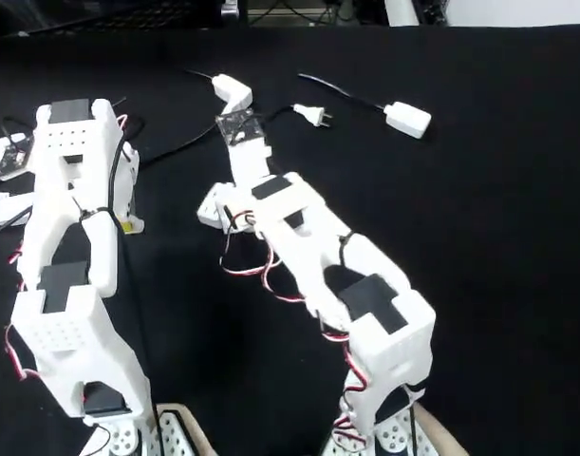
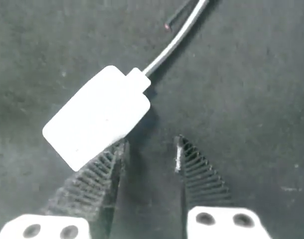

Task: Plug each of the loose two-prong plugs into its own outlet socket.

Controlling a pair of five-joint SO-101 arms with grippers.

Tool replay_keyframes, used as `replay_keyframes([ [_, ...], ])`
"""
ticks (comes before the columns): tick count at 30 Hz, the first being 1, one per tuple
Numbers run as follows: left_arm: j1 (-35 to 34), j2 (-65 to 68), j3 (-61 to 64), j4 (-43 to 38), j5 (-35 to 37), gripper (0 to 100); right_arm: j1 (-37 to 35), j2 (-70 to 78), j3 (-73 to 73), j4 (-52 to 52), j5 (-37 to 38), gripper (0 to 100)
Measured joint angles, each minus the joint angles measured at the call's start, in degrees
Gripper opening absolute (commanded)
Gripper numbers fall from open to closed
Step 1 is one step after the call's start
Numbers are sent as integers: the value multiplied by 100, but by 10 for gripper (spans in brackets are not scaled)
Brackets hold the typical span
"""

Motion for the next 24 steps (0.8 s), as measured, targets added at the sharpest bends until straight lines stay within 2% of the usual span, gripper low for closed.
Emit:
replay_keyframes([
  [3, 79, 0, 0, -229, 0, 30, 387, 0, 70, 290, 0, 152],
  [9, 607, 0, 26, -747, -18, 30, 1829, -35, 62, 844, 0, 154],
  [12, 879, 0, 35, -1090, -343, 30, 2356, -35, 62, 897, 0, 154],
  [18, 1301, 0, 123, -1829, -519, 30, 2479, -35, 62, 897, -9, 154],
  [24, 1829, 0, 738, -2549, -571, 30, 2479, -35, 62, 897, 0, 154],
])
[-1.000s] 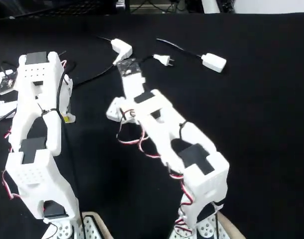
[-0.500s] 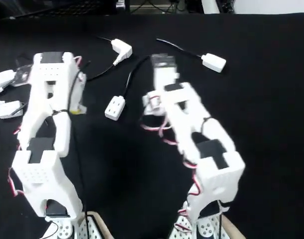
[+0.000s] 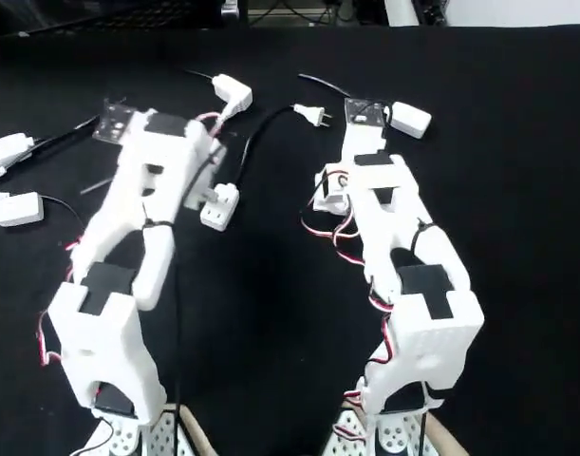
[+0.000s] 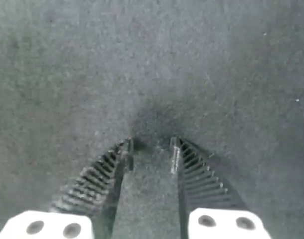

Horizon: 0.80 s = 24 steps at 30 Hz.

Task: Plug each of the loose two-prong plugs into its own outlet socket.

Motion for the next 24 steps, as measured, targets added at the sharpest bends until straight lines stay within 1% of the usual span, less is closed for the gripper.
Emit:
replay_keyframes([
  [2, 123, -9, 44, -79, -123, 30, 0, 0, 0, 0, 0, 154],
  [7, 149, -9, 18, -105, -738, 29, 0, 0, 0, 0, 0, 155],
  [10, 114, 0, -62, -105, -870, 29, 0, 0, 0, 0, 0, 155],
  [14, -97, 0, -202, -105, -1011, 28, 0, 0, 0, 0, 0, 155],
  [17, -185, 0, -422, -44, -1424, 28, 0, 0, 0, 0, 0, 155],
  [20, -255, 0, -818, 229, -1855, 28, 0, 0, 0, 0, 0, 155],
  [24, -273, 0, -1345, 659, -2822, 28, 0, 0, 0, 0, 0, 155],
])
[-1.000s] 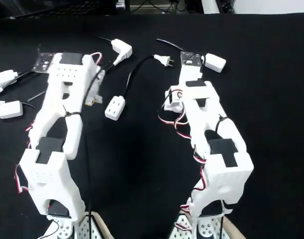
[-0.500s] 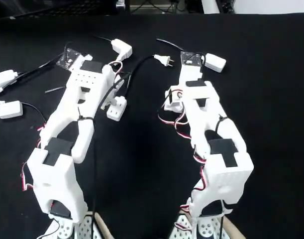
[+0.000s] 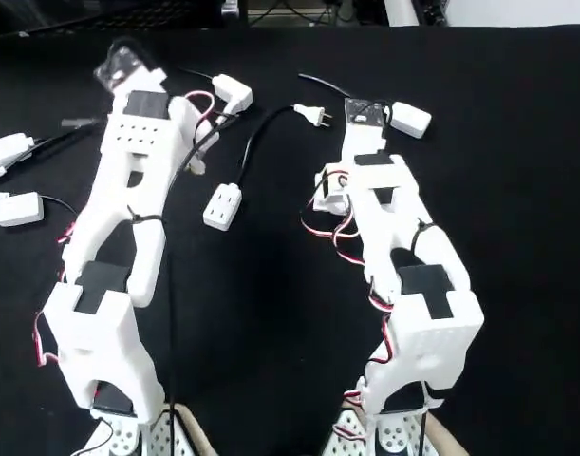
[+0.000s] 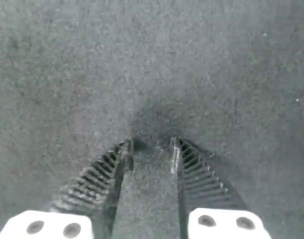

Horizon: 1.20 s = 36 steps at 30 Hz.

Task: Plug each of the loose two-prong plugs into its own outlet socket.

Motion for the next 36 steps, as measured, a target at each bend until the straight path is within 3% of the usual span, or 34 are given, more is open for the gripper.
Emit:
replay_keyframes([
  [7, 9, 0, -176, 413, -2251, 28, 0, 0, 0, 0, 0, 155],
  [15, 18, 0, -176, 809, -3868, 28, 0, 0, 0, 0, 0, 155],
  [21, 527, 0, -176, 809, -5574, 28, 0, 0, 0, 0, 0, 155],
  [29, 1169, 0, -176, 686, -7305, 27, 0, 0, 0, 0, 0, 155],
  [36, 1187, 0, -176, 967, -8229, 27, 0, 0, 0, 0, 0, 155],
])
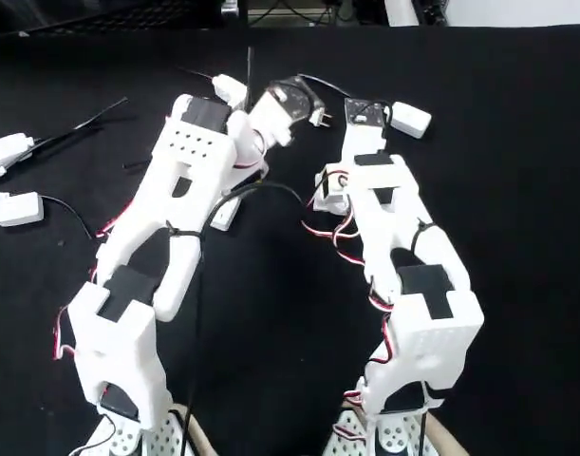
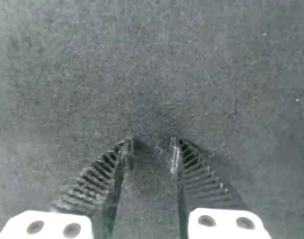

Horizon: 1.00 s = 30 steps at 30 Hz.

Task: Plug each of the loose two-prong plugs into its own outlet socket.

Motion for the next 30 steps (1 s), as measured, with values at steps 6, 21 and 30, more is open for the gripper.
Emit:
replay_keyframes([
  [6, -70, 0, 0, 281, -923, 27, 0, 0, 0, 0, 0, 155],
  [21, -281, 0, 123, 1134, -3648, 28, 0, 0, 0, 0, 0, 155],
  [30, -176, 26, 229, 167, -3903, 28, 0, -9, 26, 0, 0, 155],
])
